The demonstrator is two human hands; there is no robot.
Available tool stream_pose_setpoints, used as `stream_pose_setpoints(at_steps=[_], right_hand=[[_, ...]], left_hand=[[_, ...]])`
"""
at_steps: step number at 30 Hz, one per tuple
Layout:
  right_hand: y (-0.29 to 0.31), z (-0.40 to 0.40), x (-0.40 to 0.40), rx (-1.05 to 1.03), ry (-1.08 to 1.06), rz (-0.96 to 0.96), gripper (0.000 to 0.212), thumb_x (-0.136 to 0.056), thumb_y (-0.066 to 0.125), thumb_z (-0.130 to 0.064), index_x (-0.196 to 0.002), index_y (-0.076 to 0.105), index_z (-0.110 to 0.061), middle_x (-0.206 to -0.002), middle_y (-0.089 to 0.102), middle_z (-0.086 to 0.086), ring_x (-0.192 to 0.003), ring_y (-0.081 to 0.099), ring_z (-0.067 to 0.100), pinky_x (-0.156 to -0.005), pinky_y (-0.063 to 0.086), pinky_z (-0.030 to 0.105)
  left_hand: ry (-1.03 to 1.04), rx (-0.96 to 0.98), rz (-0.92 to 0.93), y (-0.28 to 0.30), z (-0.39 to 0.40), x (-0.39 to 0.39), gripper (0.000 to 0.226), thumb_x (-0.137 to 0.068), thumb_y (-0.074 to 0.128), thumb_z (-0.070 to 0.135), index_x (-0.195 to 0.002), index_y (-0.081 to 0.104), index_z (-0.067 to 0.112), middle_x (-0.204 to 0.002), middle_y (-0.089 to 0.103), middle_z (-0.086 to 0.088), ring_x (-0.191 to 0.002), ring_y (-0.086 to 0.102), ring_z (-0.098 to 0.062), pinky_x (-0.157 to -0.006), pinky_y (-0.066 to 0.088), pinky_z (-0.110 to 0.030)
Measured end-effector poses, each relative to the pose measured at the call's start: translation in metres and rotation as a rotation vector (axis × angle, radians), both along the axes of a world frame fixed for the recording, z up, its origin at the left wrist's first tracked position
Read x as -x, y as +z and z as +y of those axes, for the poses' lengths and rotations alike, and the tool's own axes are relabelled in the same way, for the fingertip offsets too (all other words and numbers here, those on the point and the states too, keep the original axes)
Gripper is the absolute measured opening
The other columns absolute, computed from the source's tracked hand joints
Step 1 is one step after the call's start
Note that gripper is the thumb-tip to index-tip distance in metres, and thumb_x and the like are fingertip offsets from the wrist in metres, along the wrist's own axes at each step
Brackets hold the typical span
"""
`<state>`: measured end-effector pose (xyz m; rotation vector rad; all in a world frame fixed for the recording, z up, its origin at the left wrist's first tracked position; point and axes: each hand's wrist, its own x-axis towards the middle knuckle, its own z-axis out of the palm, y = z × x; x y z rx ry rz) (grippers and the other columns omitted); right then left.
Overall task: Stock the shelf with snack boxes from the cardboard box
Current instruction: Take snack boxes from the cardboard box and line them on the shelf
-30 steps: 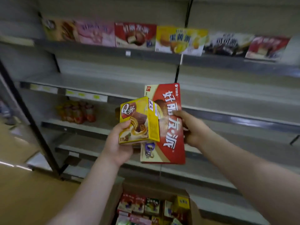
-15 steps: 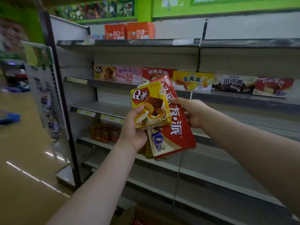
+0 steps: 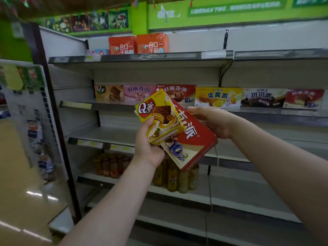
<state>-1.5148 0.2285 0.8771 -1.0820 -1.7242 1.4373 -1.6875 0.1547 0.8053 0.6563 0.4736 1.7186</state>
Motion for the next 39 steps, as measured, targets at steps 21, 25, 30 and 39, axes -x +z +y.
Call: stream_pose_setpoints(at_steps=[21,25,30,39], right_hand=[[0.006,0.094,0.063,-0.079,-0.463,0.639,0.037,-0.087,0.068,-0.021,-0.121,0.056,-0.013,-0.095,0.075,0.008,-0.082,0.073,0.025,-0.065,0.059,0.041],[0.021,0.142,0.047,-0.13,-0.475,0.653,0.041,-0.087,0.068,-0.02,-0.125,0.057,-0.011,-0.089,0.075,0.007,-0.077,0.073,0.022,-0.065,0.061,0.042],[0.012,0.191,0.056,-0.104,-0.431,0.672,0.035,-0.088,0.065,-0.02,-0.121,0.059,-0.012,-0.09,0.076,0.008,-0.075,0.074,0.023,-0.058,0.059,0.039],[0.007,0.246,0.083,-0.173,-0.445,0.591,0.038,-0.093,0.06,-0.018,-0.129,0.053,-0.009,-0.089,0.074,0.006,-0.074,0.073,0.02,-0.063,0.06,0.034]], left_hand=[[0.086,0.026,0.465,0.076,0.13,0.143,0.016,-0.085,0.067,0.028,-0.099,0.067,0.023,-0.099,0.074,-0.003,-0.096,0.067,-0.023,-0.107,0.036,-0.055],[0.392,0.03,0.478,0.093,0.166,0.191,0.028,-0.086,0.07,0.025,-0.107,0.052,0.027,-0.11,0.069,-0.002,-0.091,0.068,-0.021,-0.089,0.052,-0.051],[0.652,0.084,0.671,0.083,0.219,0.199,0.072,-0.075,0.081,0.028,-0.129,0.034,0.031,-0.119,0.056,0.005,-0.105,0.061,-0.022,-0.093,0.051,-0.05],[0.416,0.117,0.346,0.091,0.306,0.193,0.077,-0.085,0.072,0.016,-0.142,0.025,0.037,-0.121,0.045,0.007,-0.095,0.057,-0.019,-0.079,0.055,-0.054]])
